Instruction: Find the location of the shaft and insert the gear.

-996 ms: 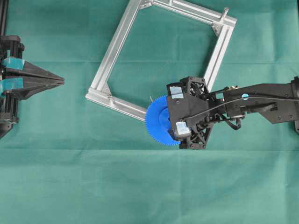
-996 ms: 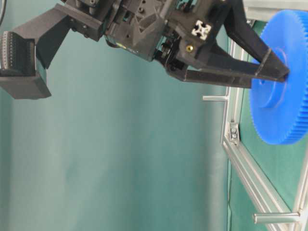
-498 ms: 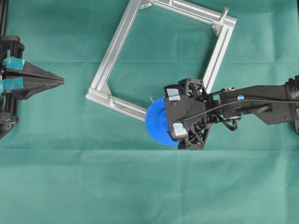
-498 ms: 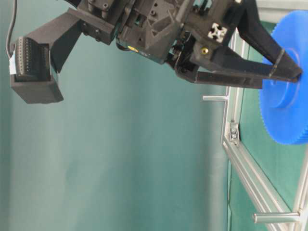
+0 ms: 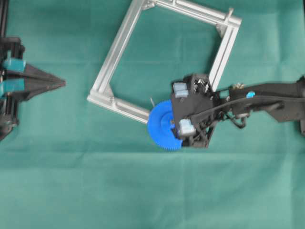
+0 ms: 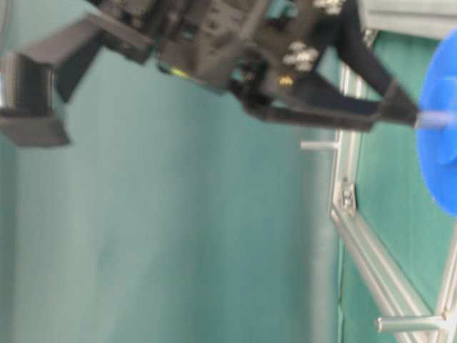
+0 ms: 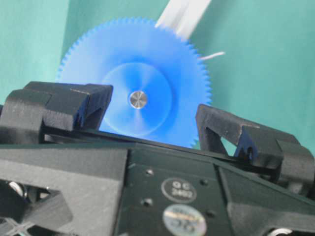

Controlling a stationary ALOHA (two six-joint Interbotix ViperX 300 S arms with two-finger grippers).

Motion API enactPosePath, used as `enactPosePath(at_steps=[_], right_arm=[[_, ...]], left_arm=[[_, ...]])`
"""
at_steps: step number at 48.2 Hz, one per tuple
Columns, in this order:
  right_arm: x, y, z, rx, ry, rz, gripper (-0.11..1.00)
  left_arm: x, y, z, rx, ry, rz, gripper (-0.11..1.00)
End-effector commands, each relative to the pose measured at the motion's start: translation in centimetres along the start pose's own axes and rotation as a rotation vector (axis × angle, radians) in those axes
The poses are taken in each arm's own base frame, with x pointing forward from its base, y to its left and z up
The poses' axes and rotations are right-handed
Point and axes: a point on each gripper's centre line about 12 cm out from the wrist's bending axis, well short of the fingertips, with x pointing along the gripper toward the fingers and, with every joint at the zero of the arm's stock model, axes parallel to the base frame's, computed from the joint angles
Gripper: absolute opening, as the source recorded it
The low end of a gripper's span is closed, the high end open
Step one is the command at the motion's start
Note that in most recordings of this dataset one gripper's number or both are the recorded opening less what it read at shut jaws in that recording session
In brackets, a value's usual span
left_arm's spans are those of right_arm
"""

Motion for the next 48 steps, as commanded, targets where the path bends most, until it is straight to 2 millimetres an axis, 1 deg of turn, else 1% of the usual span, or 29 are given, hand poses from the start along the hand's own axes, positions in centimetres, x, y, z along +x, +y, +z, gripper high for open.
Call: enactPosePath(at_steps=[1, 6, 14, 19, 29, 38, 48], right_arm=[[-3.1, 0.2, 1.5, 0.0, -0.077, 0.017, 0.82], [-5.8, -0.1, 1.6, -0.001, -0.105, 0.015, 0.82], [-9.4, -0.9, 0.8, -0.011, -0.163, 0.003, 0.81], [-12.0, -1.5, -0.1, -0.018, -0.221, 0.004, 0.81], [-15.9, -2.4, -2.5, -0.012, -0.33, 0.033, 0.81], [-18.6, -3.2, -4.5, -0.005, -0.407, 0.051, 0.81], [-20.1, -4.1, -7.2, 0.001, -0.452, 0.061, 0.81]], left_arm=[[0.1, 0.1, 0.9, -0.002, -0.018, 0.003, 0.01], [0.1, 0.1, 0.9, -0.003, -0.018, 0.003, 0.01], [0.1, 0.0, 0.9, -0.002, -0.015, 0.003, 0.01], [0.1, 0.1, 0.9, -0.002, -0.011, 0.004, 0.01], [-0.1, 0.1, 0.7, -0.005, 0.008, 0.004, 0.01], [-0.7, 0.0, 1.0, -0.006, 0.005, 0.002, 0.01], [-1.3, 0.1, 1.4, -0.007, -0.005, 0.003, 0.01]])
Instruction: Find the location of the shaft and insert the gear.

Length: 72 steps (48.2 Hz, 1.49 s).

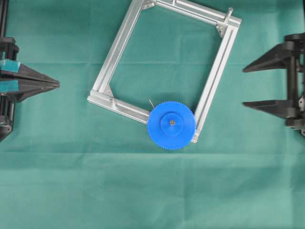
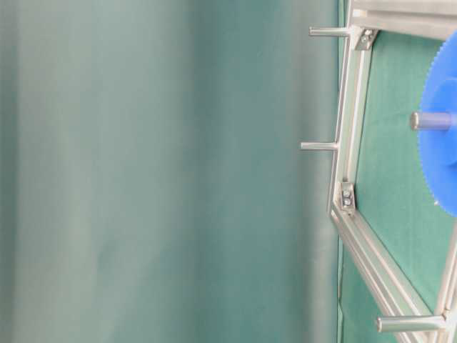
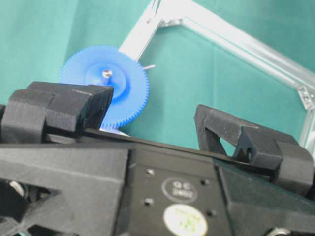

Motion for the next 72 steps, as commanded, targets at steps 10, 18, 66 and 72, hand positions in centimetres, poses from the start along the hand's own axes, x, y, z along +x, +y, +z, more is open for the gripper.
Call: enactPosePath(at_steps=[10, 18, 66, 72], right_arm=[[-2.4, -0.7, -1.8, 0.006, -0.049, 0.008, 0.81], [-2.5, -1.2, -3.7, 0.003, -0.027, 0.001, 0.8], [0.6, -1.3, -8.4, -0.053, -0.215, 0.088, 0.26], [0.8, -1.5, -8.5, -0.049, -0.222, 0.081, 0.26]], left_arm=[[-0.2, 0.0, 1.4, -0.006, -0.04, 0.002, 0.01], [-0.2, 0.0, 1.4, -0.006, -0.04, 0.002, 0.01], [-0.1, 0.0, 0.8, -0.009, -0.02, 0.001, 0.01], [-0.1, 0.0, 0.7, -0.009, -0.017, 0.001, 0.01]])
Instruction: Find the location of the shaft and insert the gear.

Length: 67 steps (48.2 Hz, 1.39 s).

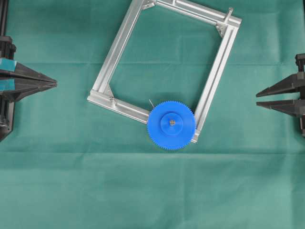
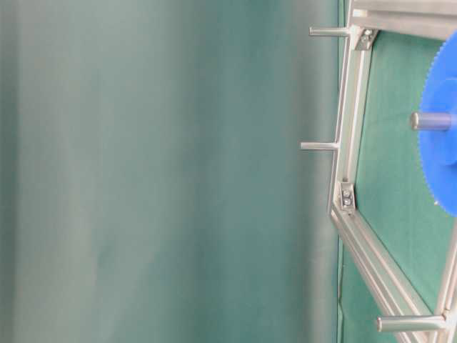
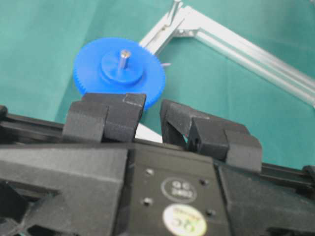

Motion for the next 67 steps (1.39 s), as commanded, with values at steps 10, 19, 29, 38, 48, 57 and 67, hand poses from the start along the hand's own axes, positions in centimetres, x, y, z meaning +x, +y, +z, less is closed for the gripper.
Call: enactPosePath(at_steps=[10, 19, 29, 38, 48, 57, 67], right_arm=[[0.7, -0.03, 0.07, 0.001, -0.016, 0.004, 0.26], [0.76, -0.02, 0.07, 0.001, -0.016, 0.005, 0.26], [0.76, -0.04, 0.02, -0.005, -0.012, 0.003, 0.26], [0.76, -0.07, 0.01, -0.014, -0.011, 0.001, 0.26], [0.84, -0.13, -0.21, -0.019, 0.004, -0.004, 0.26], [1.07, -0.2, -0.53, -0.021, 0.029, -0.01, 0.26], [1.1, -0.24, -0.62, -0.041, 0.032, -0.013, 0.26]], left_arm=[[0.13, 0.02, 0.47, -0.003, 0.0, 0.001, 0.01], [0.13, 0.05, 0.47, -0.003, 0.0, 0.003, 0.01], [0.13, 0.02, 0.47, -0.003, 0.0, 0.001, 0.01], [0.16, 0.02, 0.44, -0.003, 0.002, 0.001, 0.01], [0.16, 0.05, 0.42, -0.002, 0.003, 0.003, 0.01], [0.16, 0.04, 0.31, -0.002, 0.017, 0.003, 0.01], [0.16, 0.02, 0.31, 0.0, 0.017, 0.001, 0.01]])
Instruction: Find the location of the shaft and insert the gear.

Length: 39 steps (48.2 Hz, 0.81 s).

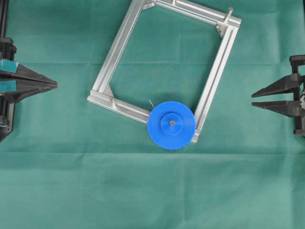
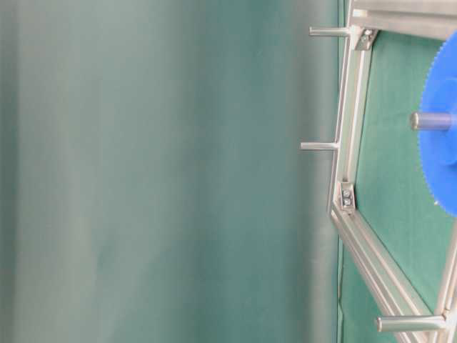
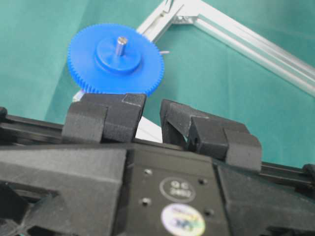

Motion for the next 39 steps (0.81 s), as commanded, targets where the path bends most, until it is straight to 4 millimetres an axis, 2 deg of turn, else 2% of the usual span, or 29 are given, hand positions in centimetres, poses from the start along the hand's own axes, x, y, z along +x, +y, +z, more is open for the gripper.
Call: enactPosePath(at_steps=[1, 39], right_arm=[[0.09, -0.02, 0.34, -0.014, -0.002, -0.003, 0.26], [0.11, -0.15, 0.04, -0.027, 0.023, -0.015, 0.26]], left_arm=[[0.15, 0.05, 0.55, 0.0, -0.011, 0.003, 0.01], [0.15, 0.05, 0.51, 0.0, -0.008, 0.003, 0.01]])
